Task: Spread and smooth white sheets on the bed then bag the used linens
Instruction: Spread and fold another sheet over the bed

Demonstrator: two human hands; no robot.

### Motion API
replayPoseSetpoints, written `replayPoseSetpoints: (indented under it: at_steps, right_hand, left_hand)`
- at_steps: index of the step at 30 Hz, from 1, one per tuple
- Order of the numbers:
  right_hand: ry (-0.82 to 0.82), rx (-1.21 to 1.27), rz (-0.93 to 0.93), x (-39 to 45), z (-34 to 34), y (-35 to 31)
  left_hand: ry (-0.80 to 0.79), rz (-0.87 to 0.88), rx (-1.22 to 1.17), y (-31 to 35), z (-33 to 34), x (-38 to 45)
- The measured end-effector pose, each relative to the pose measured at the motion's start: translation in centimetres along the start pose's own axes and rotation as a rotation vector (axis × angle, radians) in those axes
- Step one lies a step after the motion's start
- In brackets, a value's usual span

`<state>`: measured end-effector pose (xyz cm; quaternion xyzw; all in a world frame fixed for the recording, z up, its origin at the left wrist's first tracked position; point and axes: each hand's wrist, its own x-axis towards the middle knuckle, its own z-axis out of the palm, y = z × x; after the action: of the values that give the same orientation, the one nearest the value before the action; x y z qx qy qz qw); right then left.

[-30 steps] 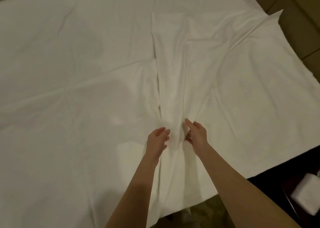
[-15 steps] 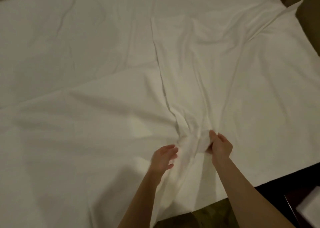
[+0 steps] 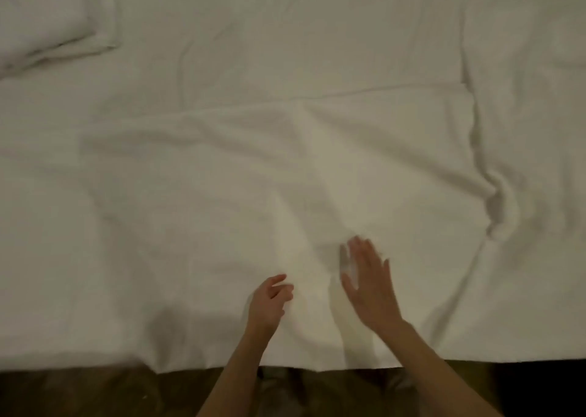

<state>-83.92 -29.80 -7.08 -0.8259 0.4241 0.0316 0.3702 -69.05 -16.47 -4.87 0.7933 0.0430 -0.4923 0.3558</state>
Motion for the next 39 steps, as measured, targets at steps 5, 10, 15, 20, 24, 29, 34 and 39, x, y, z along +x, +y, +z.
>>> replayPoseSetpoints:
  at_steps: [5,10,15,20,24,29,34,39]
  right_hand:
    - [-0.210,-0.245,0.013,-3.3,11.7,-9.7]
    - [-0.278,-0.326,-0.094,-4.3,17.3,-16.4]
    - [-0.406,-0.256,-0.207,-3.7,20.2,-23.8]
    - [-0.484,-0.220,-0.309,-1.4,22.3,-30.3]
    - [-0.518,-0.231,-0.364,0.6,24.4,-35.1]
    - [-0.557,-0.366,-0.492,2.0,28.5,-40.1]
    - [-0.633,-0.363,-0.538,1.6,33.7,-45.6]
    - [-0.650,-0.373,-0.568,1.3,40.3,-52.4]
  left_hand:
    - [0.098,-0.085,0.016,-6.9,-13.7,0.8]
    - [0.301,-0.168,-0.111,-11.4,-25.1,1.5]
    - [0.495,-0.214,-0.376,-13.5,-31.8,3.3]
    - [0.504,-0.244,-0.575,-13.5,-36.2,3.8]
    - [0.550,-0.254,-0.655,-14.1,-40.0,4.1]
    - [0.629,-0.247,-0.731,-15.5,-45.5,4.9]
    - [0.682,-0.261,-0.901,-18.0,-52.7,5.9]
    - [0.674,-0.225,-1.075,-19.4,-61.3,8.1]
